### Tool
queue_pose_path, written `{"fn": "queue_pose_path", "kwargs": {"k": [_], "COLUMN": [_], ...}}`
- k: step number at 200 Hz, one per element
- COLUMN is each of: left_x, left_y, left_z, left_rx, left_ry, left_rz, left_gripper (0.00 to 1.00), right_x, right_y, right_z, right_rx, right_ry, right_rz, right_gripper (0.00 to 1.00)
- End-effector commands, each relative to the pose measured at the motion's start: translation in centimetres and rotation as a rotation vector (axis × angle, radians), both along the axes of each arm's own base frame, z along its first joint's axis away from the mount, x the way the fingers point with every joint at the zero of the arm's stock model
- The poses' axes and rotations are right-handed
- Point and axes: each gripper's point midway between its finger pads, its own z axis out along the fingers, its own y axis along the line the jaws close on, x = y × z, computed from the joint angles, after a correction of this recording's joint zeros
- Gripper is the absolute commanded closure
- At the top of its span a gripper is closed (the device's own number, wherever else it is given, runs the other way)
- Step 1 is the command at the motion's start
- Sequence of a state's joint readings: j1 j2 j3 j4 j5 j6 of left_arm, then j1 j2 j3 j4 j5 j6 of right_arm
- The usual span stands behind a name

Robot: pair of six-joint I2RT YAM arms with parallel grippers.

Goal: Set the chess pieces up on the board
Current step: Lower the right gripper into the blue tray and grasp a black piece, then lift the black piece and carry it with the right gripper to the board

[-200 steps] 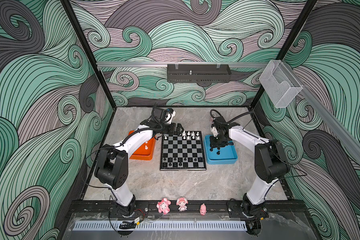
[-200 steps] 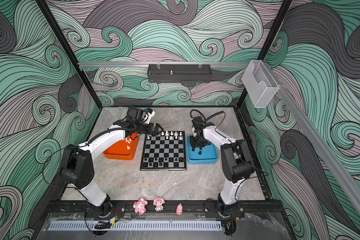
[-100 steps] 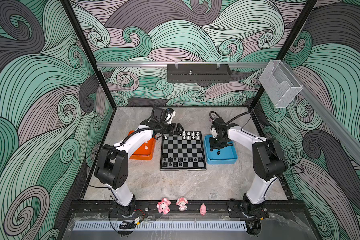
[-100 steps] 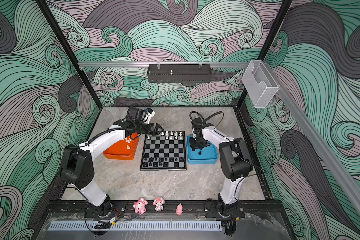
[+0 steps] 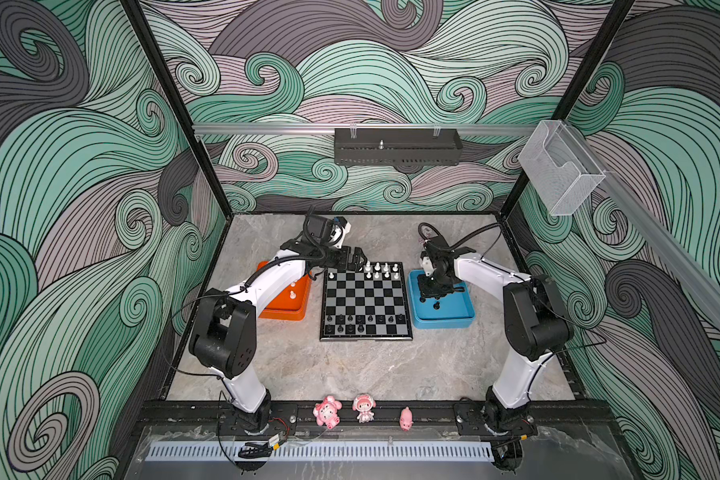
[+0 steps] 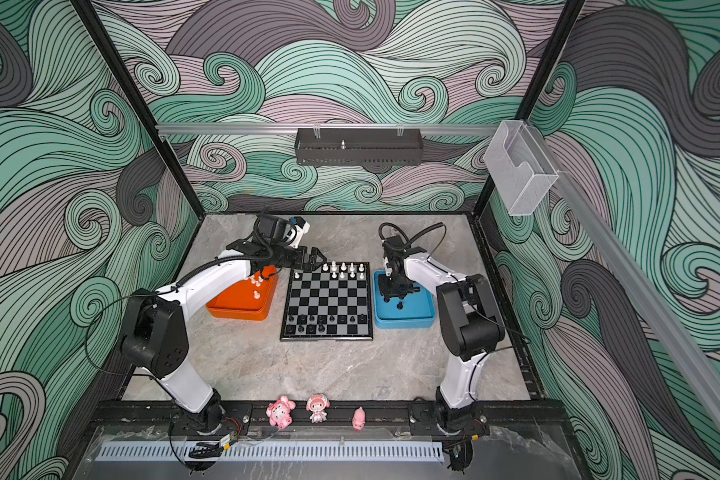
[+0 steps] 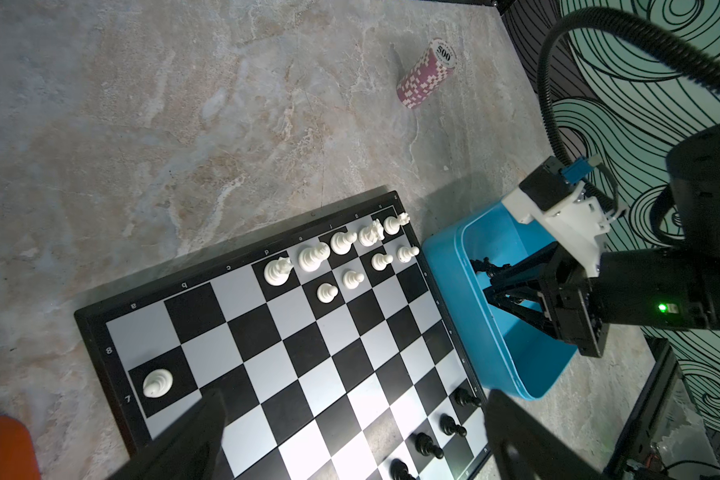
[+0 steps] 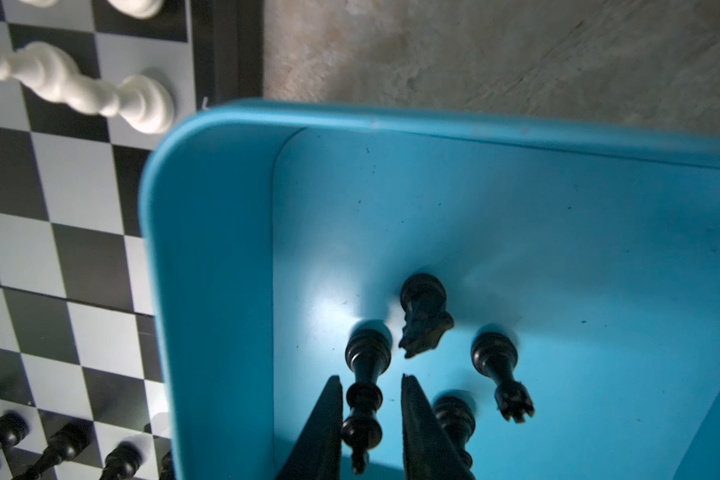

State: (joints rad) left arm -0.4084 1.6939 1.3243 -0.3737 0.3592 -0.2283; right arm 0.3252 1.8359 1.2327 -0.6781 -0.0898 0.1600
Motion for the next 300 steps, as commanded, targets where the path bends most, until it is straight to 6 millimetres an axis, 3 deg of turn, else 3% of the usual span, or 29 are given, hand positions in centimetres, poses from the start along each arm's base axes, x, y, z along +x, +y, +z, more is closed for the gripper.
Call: {"fn": "queue_pose_path", "kwargs": {"k": [1,91,121,169,218,251,300], "left_x": [0.2,0.2,0.5,2.1,3.9,5.0,5.5], "left_y": [-0.1,0.0,0.6,4.2,8.9,12.2,14.5], "left_z": [0.2,0.3,0.8,2.8,4.3,5.0,5.0], "left_rx": [0.018,0.021,0.030,-0.024,-0.079,-0.112,-0.125], "left_ry": [-0.010,-0.011,-0.015,-0.019,-0.036,-0.061,-0.057], "left_rz": [-0.007,-0.004,0.013,0.128,0.254,0.330,0.393], "left_gripper": [0.02,0.01,0.01,0.01,0.01,0.01,0.01], "right_x": [-0.1,0.3,0.4,-0.4,-3.7,-6.9,-10.4], "right_y": [0.0,0.2,0.2,1.6,6.7,10.6,15.1], "right_z": [-0.4,0.8,2.6,6.8,9.7,9.8,8.6], "right_rx": [0.005,0.008,0.001,0.020,0.055,0.074,0.088], "right_ry": [0.011,-0.018,-0.047,-0.101,-0.120,-0.091,-0.059], "right_rz": [0.007,0.024,0.036,0.078,0.216,0.315,0.409], "right_gripper": [0.74,0.83,0.83,0.84,0.84,0.85,0.85]}}
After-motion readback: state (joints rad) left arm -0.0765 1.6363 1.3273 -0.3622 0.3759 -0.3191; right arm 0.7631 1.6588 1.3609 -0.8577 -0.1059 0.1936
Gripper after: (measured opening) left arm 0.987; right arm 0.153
